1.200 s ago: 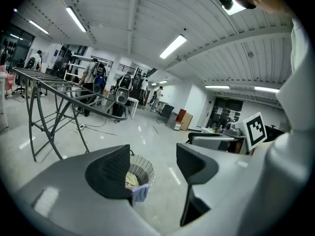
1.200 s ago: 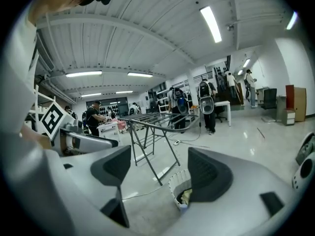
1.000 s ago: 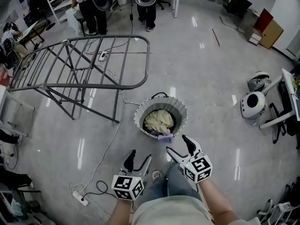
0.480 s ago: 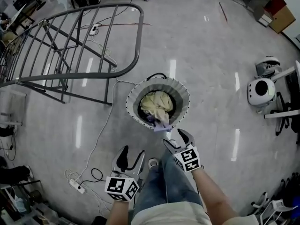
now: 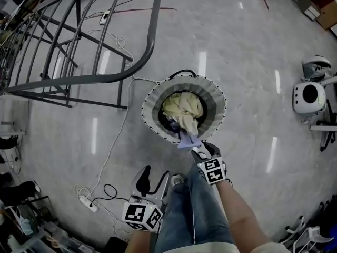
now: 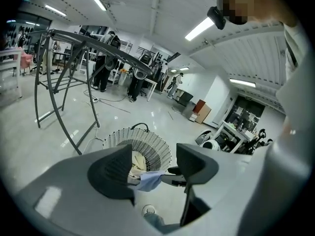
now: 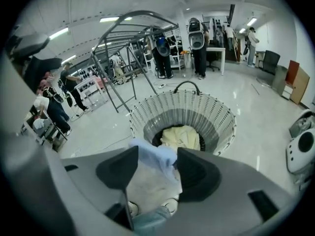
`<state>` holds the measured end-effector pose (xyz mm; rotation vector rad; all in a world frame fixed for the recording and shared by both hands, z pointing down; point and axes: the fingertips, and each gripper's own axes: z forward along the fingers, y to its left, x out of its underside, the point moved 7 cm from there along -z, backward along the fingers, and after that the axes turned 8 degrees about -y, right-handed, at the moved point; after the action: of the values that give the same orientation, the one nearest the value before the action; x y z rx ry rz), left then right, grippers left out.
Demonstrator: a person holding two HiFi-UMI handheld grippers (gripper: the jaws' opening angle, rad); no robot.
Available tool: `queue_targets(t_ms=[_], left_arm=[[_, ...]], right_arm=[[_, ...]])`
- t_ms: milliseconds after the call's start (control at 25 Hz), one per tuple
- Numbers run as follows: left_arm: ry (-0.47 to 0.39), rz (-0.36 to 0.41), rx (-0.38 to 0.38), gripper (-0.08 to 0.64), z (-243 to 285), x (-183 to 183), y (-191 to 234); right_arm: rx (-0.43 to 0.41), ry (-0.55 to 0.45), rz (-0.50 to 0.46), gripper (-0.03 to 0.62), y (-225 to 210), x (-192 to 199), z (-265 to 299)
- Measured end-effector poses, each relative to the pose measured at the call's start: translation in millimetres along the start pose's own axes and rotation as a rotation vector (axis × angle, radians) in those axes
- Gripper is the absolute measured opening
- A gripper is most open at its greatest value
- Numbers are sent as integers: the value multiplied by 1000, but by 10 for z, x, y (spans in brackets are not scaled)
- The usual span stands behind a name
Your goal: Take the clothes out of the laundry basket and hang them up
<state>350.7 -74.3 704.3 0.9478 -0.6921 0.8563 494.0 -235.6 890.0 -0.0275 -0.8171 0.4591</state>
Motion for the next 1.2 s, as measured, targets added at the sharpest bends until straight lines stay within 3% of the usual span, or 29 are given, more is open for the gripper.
queue_targets(t_ms=[400,640,720,1200], left_arm=[[15,-18,-46,281,34,178,65],[-12,-18,-46,273,-30,77,-29],[-24,-14,-44,271,-79,3,-68],[-25,44,-14,268,-438,-290,-205]], right_arm=[[-36,59,-91,181,-91,173,285],[-39,110,-167,43,-43,101,158],[-44,113,-166,35,-2,31,95],[-49,-49,-90,26,277,-674,-739]])
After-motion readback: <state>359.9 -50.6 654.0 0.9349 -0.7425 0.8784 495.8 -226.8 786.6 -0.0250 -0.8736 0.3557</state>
